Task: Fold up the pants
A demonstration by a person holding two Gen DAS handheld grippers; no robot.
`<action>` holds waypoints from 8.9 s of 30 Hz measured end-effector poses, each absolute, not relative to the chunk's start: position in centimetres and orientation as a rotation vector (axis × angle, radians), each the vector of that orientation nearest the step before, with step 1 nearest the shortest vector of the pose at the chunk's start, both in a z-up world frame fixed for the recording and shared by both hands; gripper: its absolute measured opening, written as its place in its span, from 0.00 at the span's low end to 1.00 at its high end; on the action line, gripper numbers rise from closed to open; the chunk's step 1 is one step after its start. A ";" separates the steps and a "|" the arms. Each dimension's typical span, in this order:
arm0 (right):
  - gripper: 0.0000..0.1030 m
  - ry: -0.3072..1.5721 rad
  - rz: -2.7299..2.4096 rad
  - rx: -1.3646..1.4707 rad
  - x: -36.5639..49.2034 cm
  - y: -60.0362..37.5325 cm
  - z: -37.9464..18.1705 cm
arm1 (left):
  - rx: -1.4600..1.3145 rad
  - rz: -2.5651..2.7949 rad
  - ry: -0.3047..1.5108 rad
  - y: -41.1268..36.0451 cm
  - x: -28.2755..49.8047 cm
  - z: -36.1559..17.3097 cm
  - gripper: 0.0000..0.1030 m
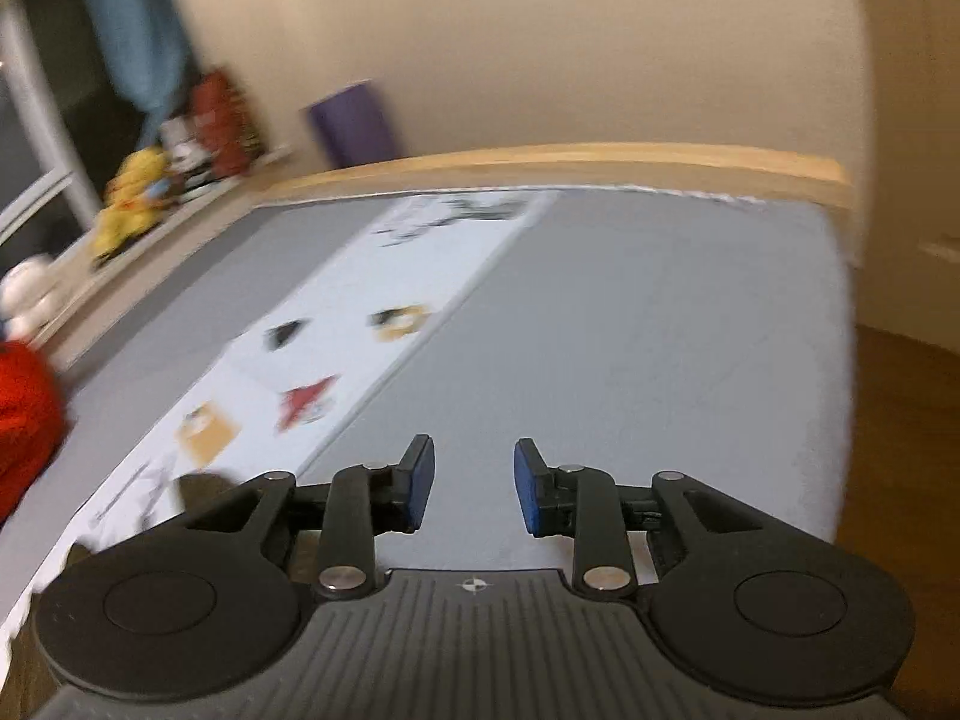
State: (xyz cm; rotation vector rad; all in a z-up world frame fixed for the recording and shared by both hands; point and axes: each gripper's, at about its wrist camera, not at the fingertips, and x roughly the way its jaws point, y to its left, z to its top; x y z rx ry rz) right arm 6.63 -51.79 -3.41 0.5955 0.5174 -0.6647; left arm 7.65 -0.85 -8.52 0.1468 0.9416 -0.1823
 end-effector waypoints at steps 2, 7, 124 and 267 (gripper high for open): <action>0.31 0.581 -0.504 0.572 8.0 -51.9 -4.2 | 0.144 -0.175 0.940 -0.9 7.7 -8.6 0.47; 0.35 0.653 -0.052 0.117 10.7 -44.9 -5.2 | 0.151 -0.158 0.934 -1.2 7.8 -8.7 0.48; 0.37 0.536 0.076 0.635 5.3 -41.3 0.5 | 0.041 0.094 1.118 15.2 9.5 -7.0 0.57; 0.20 0.774 0.445 0.469 32.2 -29.0 -8.4 | -0.017 -0.111 0.769 -1.6 9.2 -5.3 0.58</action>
